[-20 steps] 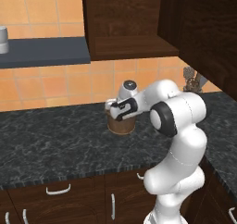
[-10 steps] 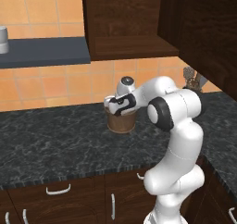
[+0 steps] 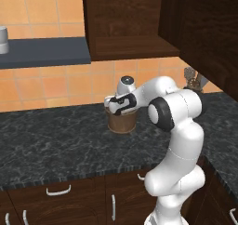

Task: Open the cabinet, pick up the bread from the cabinet and place it in the basket. Then move the basket to the dining counter.

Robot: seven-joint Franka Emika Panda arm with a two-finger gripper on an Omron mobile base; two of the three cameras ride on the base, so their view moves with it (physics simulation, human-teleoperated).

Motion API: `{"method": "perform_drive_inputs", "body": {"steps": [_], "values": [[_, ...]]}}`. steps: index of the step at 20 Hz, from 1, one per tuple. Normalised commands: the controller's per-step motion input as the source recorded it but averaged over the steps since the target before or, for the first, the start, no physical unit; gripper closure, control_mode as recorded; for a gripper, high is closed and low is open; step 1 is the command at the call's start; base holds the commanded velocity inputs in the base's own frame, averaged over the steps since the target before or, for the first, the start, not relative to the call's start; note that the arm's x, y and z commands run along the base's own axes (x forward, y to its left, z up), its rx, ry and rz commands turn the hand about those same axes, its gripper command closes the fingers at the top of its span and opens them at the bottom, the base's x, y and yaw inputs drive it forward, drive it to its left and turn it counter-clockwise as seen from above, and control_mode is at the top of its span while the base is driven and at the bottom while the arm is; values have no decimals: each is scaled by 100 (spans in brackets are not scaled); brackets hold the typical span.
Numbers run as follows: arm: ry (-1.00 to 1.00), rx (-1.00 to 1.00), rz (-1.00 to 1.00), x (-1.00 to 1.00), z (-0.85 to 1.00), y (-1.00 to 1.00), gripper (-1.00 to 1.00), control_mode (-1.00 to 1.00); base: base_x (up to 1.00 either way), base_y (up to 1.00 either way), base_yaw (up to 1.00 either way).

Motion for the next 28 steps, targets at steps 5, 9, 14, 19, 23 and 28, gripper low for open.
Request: {"method": "perform_drive_inputs", "body": {"steps": [5,9,14,19,23,28], "values": [[-2,0,0,0,-1,-3,-100,-100,0,0,0],[-8,0,0,-4,13,-7,-100,-100,0,0,0],[0,0,0,-83,48,0,-100,-100,0,0,0],[0,0,-1,-92,43,-4,-100,-100,0,0,0],[4,0,-13,-86,17,-61,-100,-100,0,0,0],[18,6,-25,-32,5,-39,-100,-100,0,0,0]]}}
